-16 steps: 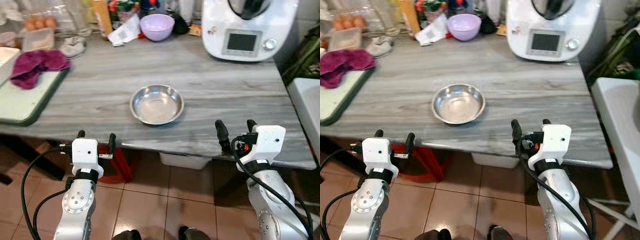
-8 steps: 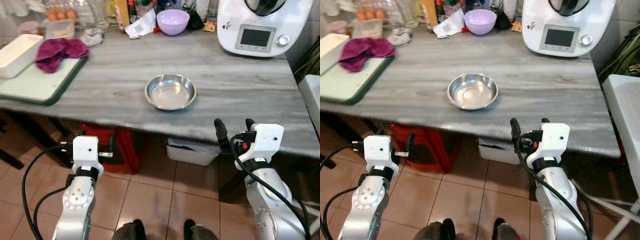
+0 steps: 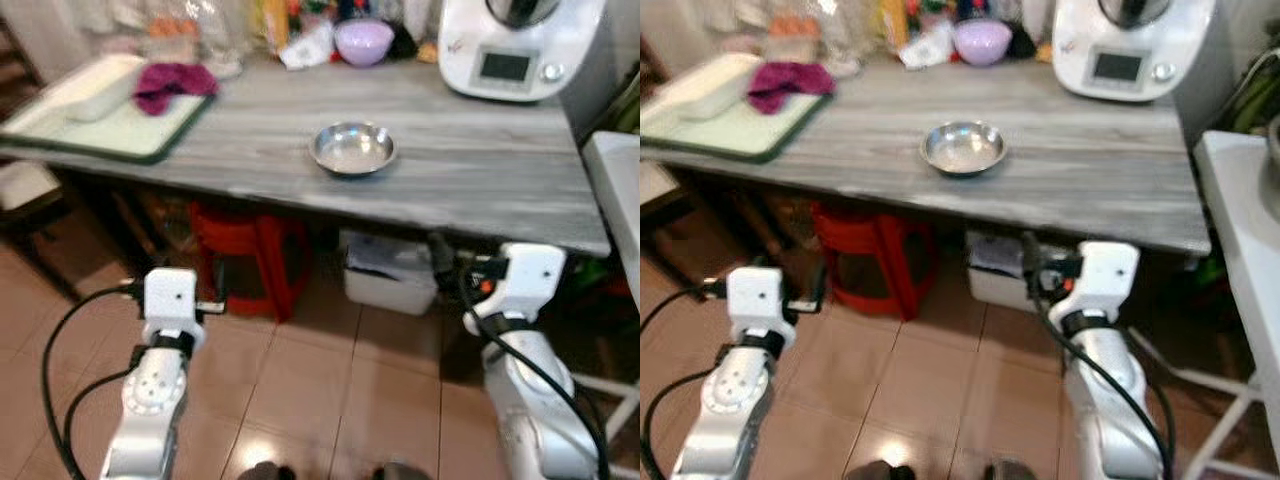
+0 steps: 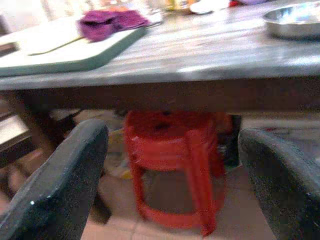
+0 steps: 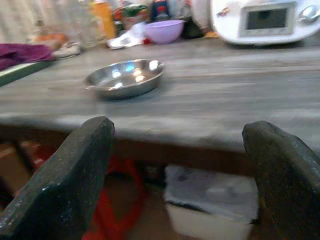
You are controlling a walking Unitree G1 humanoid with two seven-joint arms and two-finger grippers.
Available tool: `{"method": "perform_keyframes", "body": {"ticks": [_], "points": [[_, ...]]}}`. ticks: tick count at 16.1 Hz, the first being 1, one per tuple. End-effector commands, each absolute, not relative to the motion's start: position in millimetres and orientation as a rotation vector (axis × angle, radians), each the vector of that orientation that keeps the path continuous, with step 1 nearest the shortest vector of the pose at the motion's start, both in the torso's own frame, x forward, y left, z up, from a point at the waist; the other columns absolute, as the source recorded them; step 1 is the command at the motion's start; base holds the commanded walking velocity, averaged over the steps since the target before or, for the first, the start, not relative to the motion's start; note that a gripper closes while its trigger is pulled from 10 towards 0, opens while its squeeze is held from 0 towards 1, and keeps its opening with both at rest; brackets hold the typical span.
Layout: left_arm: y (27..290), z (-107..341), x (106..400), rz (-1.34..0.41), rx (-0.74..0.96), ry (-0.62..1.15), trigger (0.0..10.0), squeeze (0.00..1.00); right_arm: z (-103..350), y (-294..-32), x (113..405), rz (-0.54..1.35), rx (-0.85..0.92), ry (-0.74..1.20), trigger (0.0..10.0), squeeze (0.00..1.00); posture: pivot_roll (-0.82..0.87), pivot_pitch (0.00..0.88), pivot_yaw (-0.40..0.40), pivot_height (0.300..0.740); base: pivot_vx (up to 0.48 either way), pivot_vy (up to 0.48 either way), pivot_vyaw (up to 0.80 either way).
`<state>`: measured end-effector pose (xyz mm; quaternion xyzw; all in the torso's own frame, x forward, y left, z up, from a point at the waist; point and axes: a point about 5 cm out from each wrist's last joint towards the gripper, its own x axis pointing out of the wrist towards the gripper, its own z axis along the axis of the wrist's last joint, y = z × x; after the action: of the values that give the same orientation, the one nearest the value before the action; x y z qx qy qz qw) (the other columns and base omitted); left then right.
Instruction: Setting the table
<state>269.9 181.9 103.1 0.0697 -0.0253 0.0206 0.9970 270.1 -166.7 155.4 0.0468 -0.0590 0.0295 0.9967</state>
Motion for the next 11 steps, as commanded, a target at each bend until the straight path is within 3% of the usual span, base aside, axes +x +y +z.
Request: {"method": "perform_keyframes", "body": {"ticks": [1, 3, 8, 11], "points": [[183.1, 101.2, 266.7, 0.042, 0.141, -0.04, 10.0, 0.0, 153.4, -169.7, 270.7, 0.038, 0.094, -0.109, 10.0, 0.0, -0.13, 0.141, 0.066, 0.74, -0.326, 0.0, 0.0], [182.0, 101.8, 266.7, 0.026, 0.149, -0.046, 10.0, 0.0, 152.6, -172.8, 271.9, 0.005, 0.077, -0.103, 10.0, 0.0, -0.13, 0.146, 0.067, 0.74, -0.313, 0.0, 0.0], [175.6, 103.3, 266.7, -0.032, 0.113, -0.063, 10.0, 0.0, 152.4, -173.5, 272.9, -0.004, 0.047, -0.097, 10.0, 0.0, -0.14, 0.149, 0.068, 0.74, 0.0, 0.0, 0.0], [171.2, 105.0, 269.2, -0.061, 0.113, -0.07, 10.0, 0.0, 151.1, -172.5, 274.5, -0.008, -0.059, -0.106, 10.0, 0.0, -0.15, 0.15, 0.077, 0.74, 0.0, 0.0, 0.0]]}}
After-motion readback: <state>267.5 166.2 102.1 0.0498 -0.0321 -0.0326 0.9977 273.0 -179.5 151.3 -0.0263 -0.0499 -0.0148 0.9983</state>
